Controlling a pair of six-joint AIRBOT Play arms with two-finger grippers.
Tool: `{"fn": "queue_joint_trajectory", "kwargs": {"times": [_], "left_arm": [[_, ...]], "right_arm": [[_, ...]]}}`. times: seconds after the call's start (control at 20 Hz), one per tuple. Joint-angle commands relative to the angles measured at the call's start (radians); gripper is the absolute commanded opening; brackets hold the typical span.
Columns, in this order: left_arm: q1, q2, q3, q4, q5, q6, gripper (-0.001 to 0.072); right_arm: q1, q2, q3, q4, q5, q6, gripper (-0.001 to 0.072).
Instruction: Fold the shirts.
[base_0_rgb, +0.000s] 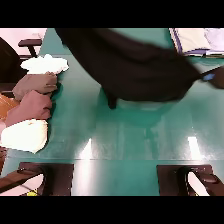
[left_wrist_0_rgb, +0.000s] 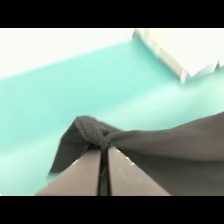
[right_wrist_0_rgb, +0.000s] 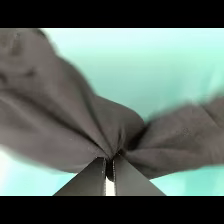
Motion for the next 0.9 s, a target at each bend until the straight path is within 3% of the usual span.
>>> {"fn": "queue_joint_trajectory", "kwargs": {"times": [0.0,0.2,0.4,0.6,0.85], "left_arm": [[0.0,0.233,0.027,0.013,0.031,0.0,0.0022],[0.0,0.381,0.028,0.014,0.134,0.0,0.0021],[0.0,0.375,0.01,0.06,0.135,0.0,0.0021],[0.0,0.21,-0.103,0.146,0.023,-0.007,0.0023],[0.0,-0.159,-0.281,0.145,-0.103,-0.047,0.0024]], "right_arm": [[-0.105,0.08,0.254,-0.023,0.144,0.004,0.0017],[-0.182,0.053,0.425,-0.022,0.248,0.003,0.0017],[-0.21,-0.057,0.586,-0.013,0.391,0.028,0.0016],[-0.116,-0.193,0.536,-0.016,0.476,0.093,0.0017],[0.113,-0.404,0.193,-0.094,0.404,0.1,0.0017]]}}
